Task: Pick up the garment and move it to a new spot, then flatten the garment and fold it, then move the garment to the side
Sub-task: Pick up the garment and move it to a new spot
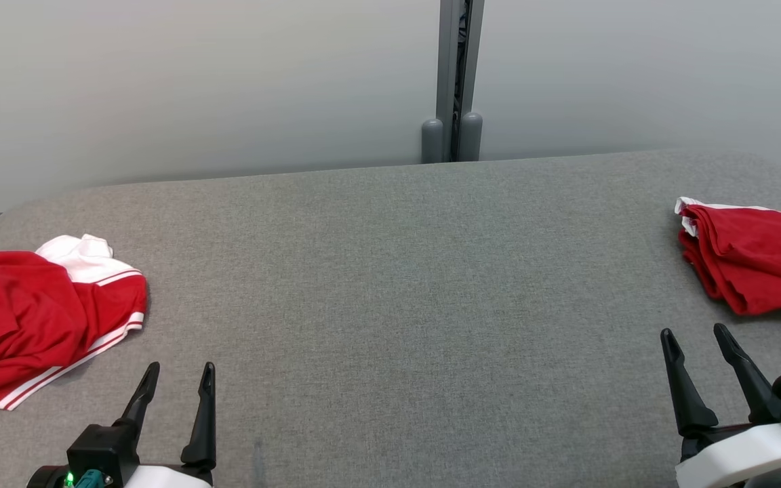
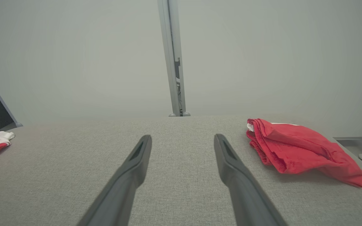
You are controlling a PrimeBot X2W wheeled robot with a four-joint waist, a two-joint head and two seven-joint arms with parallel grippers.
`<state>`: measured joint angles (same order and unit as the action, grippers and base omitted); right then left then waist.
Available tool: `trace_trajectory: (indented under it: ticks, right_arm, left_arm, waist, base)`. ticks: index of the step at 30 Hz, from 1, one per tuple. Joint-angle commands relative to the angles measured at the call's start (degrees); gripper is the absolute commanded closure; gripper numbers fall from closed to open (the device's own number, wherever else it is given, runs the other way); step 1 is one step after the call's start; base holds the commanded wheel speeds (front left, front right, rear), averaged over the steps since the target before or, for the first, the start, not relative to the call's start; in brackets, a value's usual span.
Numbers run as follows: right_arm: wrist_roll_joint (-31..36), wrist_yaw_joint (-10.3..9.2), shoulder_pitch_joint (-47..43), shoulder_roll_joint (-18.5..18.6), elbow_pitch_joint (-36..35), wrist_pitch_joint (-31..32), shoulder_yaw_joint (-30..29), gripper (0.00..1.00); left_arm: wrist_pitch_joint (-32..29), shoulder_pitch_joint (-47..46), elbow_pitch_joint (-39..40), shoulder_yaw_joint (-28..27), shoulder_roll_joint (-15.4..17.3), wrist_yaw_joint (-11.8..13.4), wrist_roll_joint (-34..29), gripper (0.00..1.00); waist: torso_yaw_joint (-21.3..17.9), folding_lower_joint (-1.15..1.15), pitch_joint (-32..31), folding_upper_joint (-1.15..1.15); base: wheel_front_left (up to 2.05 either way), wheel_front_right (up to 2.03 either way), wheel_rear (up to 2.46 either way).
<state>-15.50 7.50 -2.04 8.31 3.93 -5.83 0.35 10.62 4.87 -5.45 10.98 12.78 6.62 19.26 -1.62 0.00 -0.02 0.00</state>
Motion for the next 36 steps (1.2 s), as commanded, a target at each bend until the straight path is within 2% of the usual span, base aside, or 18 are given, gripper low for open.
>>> trace_trajectory:
  ticks: [1,10,28,36]
  right_arm:
    - [0.02,-0.01,-0.6,0.14,-0.43,-0.04,-0.24,0.0]
    - [-0.25,-0.01,-0.53,0.37,-0.82,-0.06,-0.47,0.0]
    - [-0.08,-0.01,1.53,-0.15,-2.69,0.24,1.13,0.0]
    - [0.78,-0.01,1.84,-0.11,-3.25,0.74,1.8,0.0]
  left_arm:
    - [0.21,-0.89,0.02,0.01,0.36,0.28,0.14,0.0]
    - [0.48,-2.31,0.31,0.29,0.37,0.37,0.36,0.0]
    - [3.07,-7.04,-1.25,-0.82,-0.65,0.47,1.34,0.0]
    - [3.69,-7.19,-1.39,-1.28,-0.56,0.7,1.14,0.0]
  waist:
    - [0.13,0.0,-0.03,0.0]
    - [2.37,0.0,0.62,0.0]
    - [17.29,0.0,2.18,0.0]
    - [20.07,0.0,1.87,0.0]
  base:
    - [0.0,0.0,0.0]
    - [0.0,0.0,0.0]
    - [0.0,0.0,0.0]
    - [0.0,0.0,0.0]
